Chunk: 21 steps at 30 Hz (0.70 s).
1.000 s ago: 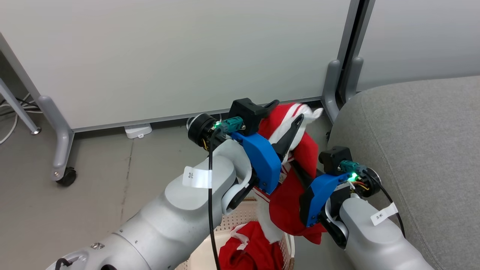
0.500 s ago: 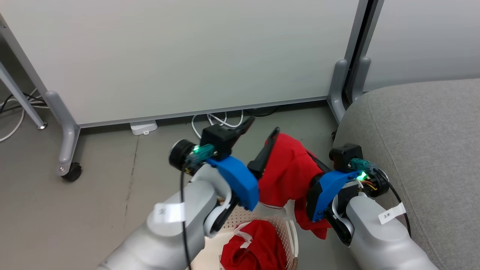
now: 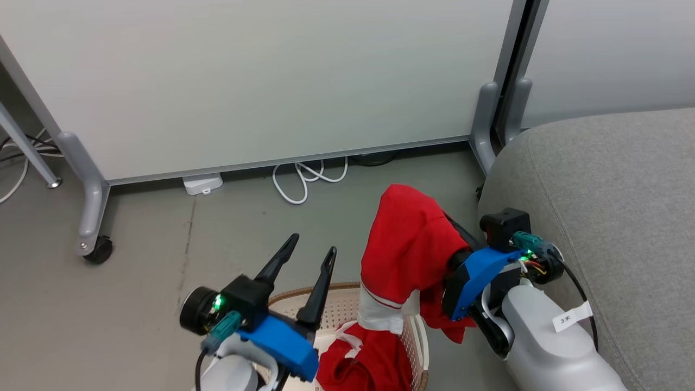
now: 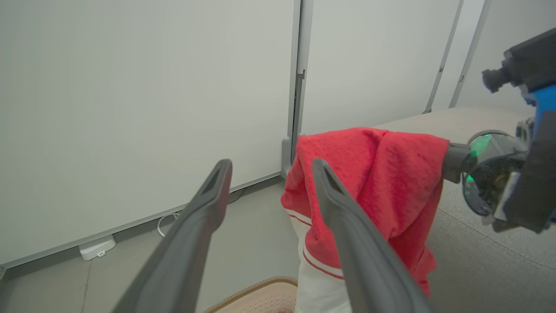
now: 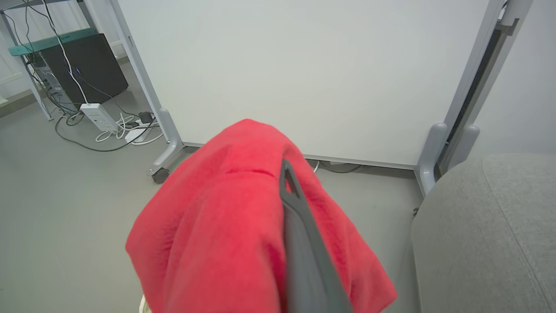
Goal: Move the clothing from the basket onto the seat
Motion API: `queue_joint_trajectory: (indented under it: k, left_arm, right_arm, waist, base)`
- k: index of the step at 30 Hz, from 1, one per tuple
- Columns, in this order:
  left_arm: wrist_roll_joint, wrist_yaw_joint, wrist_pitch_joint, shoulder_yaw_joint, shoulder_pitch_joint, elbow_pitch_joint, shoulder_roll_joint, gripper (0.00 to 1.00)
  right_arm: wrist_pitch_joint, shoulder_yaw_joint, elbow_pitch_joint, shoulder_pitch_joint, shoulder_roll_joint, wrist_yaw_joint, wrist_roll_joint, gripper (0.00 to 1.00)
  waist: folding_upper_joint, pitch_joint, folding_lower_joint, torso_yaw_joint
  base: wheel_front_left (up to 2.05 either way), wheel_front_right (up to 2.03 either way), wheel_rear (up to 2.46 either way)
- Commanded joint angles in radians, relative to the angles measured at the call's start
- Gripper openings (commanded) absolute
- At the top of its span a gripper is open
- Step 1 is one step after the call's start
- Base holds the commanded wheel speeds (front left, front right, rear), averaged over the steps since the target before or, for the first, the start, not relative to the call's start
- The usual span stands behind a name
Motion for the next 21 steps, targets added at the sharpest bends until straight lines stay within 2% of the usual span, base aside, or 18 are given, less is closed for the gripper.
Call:
queue_joint_trajectory:
  k: [1,5,13,21]
  left_arm:
    - [0.029,-0.016,-0.005,0.034,0.035,-0.019,-0.001,1.00]
    - [0.090,-0.048,-0.005,0.111,0.110,-0.050,-0.011,1.00]
    - [0.157,-0.082,-0.005,0.214,0.196,-0.058,-0.043,1.00]
    - [0.208,-0.106,-0.005,0.266,0.218,-0.054,-0.078,1.00]
  right_arm:
    - [-0.006,-0.005,-0.014,0.015,-0.002,0.000,-0.005,0.00]
    - [-0.006,-0.009,-0.036,0.029,-0.002,0.000,-0.009,0.00]
    - [0.004,-0.020,-0.063,0.053,-0.002,0.000,-0.014,0.00]
    - [0.019,-0.030,-0.093,0.070,-0.002,0.000,-0.029,0.00]
  waist:
    - [0.0000,0.001,0.0000,-0.002]
    - [0.0000,-0.001,0.0000,-0.007]
    - [0.0000,-0.002,0.0000,-0.015]
    - [0.0000,0.004,0.0000,-0.031]
  base:
    - [0.00,0.00,0.00]
    - [0.00,0.00,0.00]
    - [0.00,0.00,0.00]
    - [0.00,0.00,0.00]
